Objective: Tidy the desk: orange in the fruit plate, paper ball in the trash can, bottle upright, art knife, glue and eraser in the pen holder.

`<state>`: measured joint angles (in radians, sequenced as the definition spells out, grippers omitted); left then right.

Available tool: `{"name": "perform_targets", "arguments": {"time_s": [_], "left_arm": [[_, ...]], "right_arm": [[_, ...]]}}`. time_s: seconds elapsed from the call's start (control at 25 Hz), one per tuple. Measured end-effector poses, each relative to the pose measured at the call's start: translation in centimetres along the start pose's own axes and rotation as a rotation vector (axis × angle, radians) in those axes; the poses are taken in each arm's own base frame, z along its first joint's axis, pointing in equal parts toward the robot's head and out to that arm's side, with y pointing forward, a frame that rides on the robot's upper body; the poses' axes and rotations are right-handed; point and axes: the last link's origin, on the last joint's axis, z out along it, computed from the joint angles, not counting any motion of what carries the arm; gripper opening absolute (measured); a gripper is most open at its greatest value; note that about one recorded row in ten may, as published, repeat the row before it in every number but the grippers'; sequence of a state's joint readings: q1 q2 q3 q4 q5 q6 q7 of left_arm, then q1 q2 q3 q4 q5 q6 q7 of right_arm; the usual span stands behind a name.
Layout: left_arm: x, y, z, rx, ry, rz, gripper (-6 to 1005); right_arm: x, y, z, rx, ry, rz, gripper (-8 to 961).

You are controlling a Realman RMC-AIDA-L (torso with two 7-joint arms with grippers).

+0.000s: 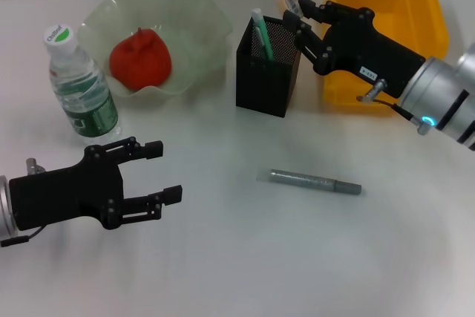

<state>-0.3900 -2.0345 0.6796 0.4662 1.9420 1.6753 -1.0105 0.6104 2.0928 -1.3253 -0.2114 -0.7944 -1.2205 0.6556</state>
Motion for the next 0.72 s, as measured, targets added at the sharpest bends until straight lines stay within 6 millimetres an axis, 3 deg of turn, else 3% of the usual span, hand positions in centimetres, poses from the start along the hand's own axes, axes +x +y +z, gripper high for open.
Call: {"name": "perform_targets", "arguments": {"time_s": [0.72], "left_arm": [[0.15,-0.04,0.26,-0.004,0.004,-0.006,800]], "right_arm": [[0.52,-0.64,0.73,0.031,0.062,-0.001,383]]}}
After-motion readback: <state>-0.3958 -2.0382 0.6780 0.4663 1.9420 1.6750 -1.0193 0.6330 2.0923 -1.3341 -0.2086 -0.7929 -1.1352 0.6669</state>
